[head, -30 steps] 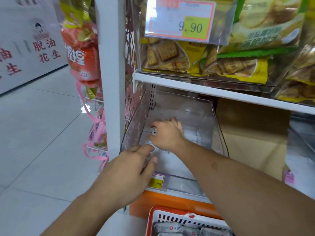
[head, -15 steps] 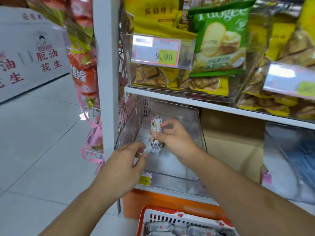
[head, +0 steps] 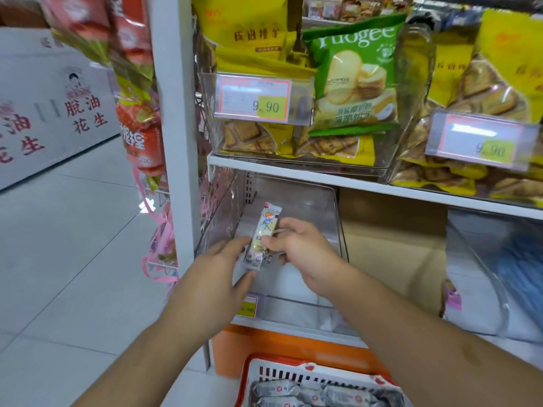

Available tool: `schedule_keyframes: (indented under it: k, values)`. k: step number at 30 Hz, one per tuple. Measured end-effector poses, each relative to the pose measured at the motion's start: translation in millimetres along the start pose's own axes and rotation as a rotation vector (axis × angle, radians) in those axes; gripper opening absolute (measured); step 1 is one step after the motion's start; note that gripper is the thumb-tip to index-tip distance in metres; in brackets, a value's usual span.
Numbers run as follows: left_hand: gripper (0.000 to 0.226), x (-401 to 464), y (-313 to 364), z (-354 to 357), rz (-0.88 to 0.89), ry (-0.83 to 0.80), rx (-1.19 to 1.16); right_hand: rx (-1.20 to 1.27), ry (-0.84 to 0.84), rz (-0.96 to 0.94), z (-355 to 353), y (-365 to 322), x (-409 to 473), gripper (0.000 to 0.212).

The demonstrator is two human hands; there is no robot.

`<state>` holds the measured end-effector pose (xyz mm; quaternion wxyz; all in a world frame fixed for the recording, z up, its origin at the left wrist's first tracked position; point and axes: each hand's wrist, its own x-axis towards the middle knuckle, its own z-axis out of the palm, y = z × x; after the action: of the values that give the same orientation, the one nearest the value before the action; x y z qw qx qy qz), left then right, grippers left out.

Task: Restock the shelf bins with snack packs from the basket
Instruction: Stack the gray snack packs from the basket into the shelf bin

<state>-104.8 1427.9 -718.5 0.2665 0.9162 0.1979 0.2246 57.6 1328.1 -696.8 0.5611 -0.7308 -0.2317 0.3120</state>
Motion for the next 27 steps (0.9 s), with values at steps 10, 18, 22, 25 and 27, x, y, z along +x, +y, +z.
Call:
schedule_keyframes:
  k: [10,18,22,25,27]
  values:
    - [0.053,-2,-28,-19,0.19,0.106,0.289,-0.505,0.125,-0.015,49,17,125,0.031]
    - [0.044,-1,-29,-14,0.176,0.102,0.263,-0.839,0.221,-0.061,59,39,137,0.044]
    - [0.04,-3,-29,-16,0.15,0.086,0.27,-0.848,0.268,-0.106,39,30,118,0.046]
    - [0.039,-4,-27,-17,0.129,0.081,0.268,-0.858,0.323,-0.069,19,28,96,0.058]
    - [0.04,-6,-25,-17,0.11,0.075,0.264,-0.87,0.312,0.009,12,34,87,0.061]
